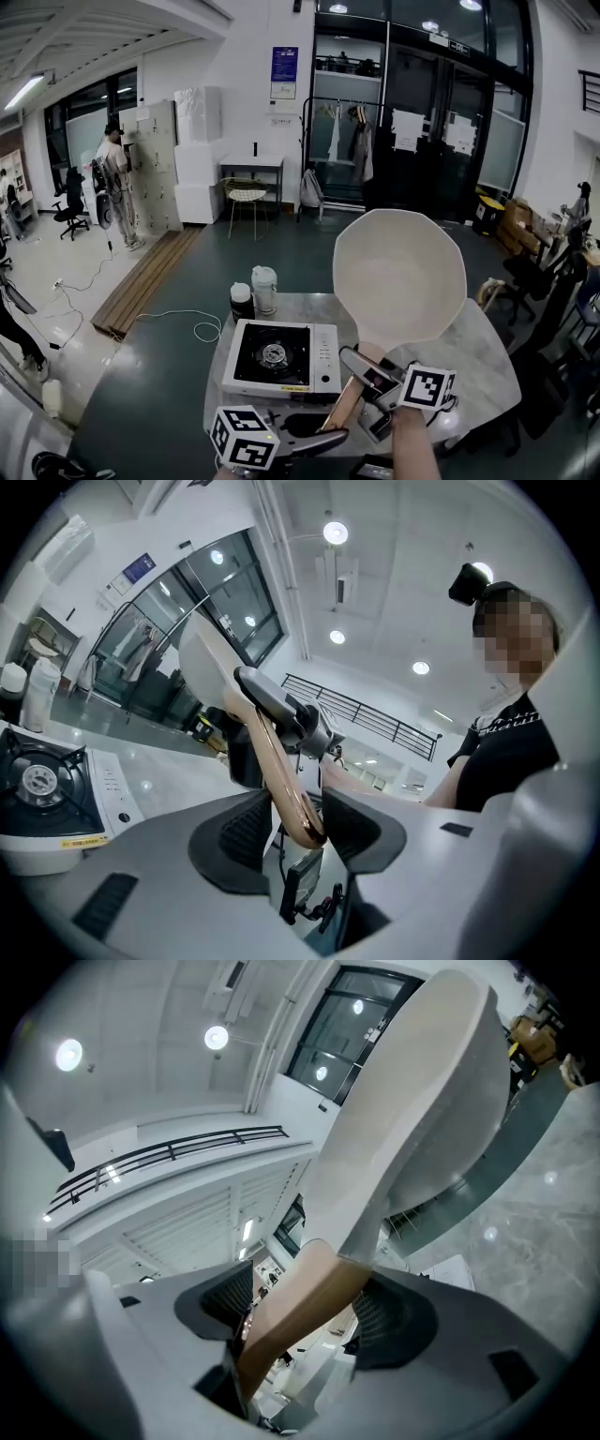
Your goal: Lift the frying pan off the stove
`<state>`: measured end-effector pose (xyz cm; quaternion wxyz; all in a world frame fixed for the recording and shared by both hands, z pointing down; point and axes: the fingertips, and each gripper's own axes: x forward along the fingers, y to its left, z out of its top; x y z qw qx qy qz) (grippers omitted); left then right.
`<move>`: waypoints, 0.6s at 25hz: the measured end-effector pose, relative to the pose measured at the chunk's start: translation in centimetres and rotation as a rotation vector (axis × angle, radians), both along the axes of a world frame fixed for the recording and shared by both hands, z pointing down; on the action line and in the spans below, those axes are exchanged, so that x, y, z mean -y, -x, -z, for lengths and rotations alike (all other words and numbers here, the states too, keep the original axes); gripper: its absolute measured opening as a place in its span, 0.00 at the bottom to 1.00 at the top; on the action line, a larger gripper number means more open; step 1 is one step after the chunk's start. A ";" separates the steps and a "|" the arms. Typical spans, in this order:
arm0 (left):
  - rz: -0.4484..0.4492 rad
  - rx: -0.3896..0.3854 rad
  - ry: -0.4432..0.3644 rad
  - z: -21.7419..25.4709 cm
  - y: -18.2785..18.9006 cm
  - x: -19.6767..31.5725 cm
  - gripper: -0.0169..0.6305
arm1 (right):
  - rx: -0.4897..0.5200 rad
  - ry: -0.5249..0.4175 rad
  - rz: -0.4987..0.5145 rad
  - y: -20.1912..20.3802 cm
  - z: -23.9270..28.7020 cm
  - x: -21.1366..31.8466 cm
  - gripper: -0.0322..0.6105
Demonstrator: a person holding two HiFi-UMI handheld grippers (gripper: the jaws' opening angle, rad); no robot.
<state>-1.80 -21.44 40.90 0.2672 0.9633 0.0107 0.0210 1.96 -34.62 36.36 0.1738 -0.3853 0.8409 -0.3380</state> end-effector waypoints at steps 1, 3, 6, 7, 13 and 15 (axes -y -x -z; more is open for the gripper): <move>-0.004 -0.004 0.000 0.0 -0.3 -0.1 0.30 | 0.007 -0.007 -0.006 -0.4 0.0 -0.1 0.56; -0.007 -0.009 -0.001 -0.1 -0.6 -0.1 0.30 | 0.023 -0.010 -0.014 -1.0 -0.1 -0.3 0.56; -0.007 -0.006 -0.002 0.0 -0.4 0.0 0.30 | 0.043 -0.013 -0.012 -1.1 -0.1 -0.4 0.56; -0.006 -0.005 -0.002 0.1 -0.2 0.0 0.30 | 0.049 -0.012 -0.009 -0.9 -0.1 -0.3 0.56; 0.004 0.004 -0.008 0.6 0.9 0.1 0.30 | 0.069 -0.022 0.000 0.0 0.4 -0.4 0.56; 0.007 0.011 -0.015 0.6 1.1 0.1 0.30 | 0.061 -0.032 0.005 0.3 0.6 -0.3 0.56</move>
